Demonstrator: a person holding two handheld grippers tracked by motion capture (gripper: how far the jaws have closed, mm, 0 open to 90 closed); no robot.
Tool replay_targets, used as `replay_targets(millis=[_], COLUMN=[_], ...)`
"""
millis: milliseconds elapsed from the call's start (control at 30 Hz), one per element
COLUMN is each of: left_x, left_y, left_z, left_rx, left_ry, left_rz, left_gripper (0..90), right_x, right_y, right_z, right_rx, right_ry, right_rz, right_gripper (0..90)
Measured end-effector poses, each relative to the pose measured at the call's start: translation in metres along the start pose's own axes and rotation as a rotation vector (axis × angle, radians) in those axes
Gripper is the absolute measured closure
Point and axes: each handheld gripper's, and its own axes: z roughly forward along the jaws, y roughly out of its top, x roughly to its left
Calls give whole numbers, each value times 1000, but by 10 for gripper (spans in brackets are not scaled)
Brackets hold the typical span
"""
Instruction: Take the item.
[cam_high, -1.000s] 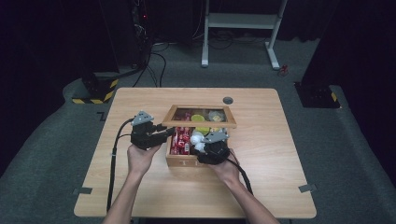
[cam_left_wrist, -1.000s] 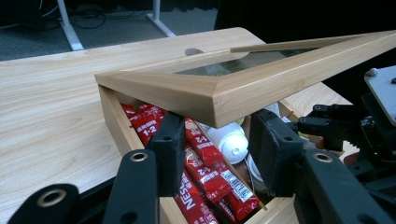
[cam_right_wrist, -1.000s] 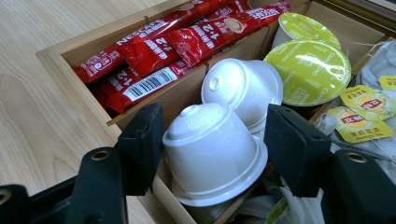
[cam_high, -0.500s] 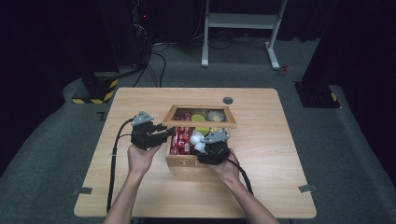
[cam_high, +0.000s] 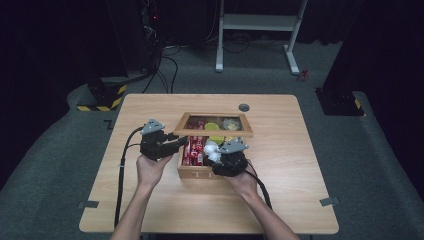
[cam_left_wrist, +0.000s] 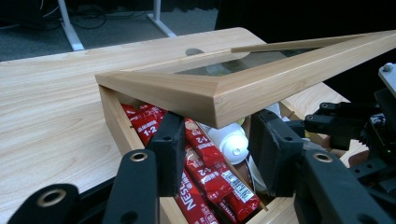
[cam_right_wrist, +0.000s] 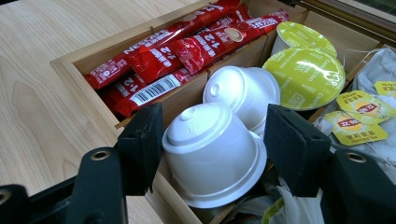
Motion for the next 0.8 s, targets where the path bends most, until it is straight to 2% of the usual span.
replay_targets(millis=[800], left_x=[0], left_y=[0], left_z=[0], left_rx=[-3], left_ry=[0], left_rz=[1], left_gripper=[565], right_x=[0], right_y=[0], right_z=[-5], right_rx=[-19], right_ry=[8], right_rz=[-7], right_gripper=[390])
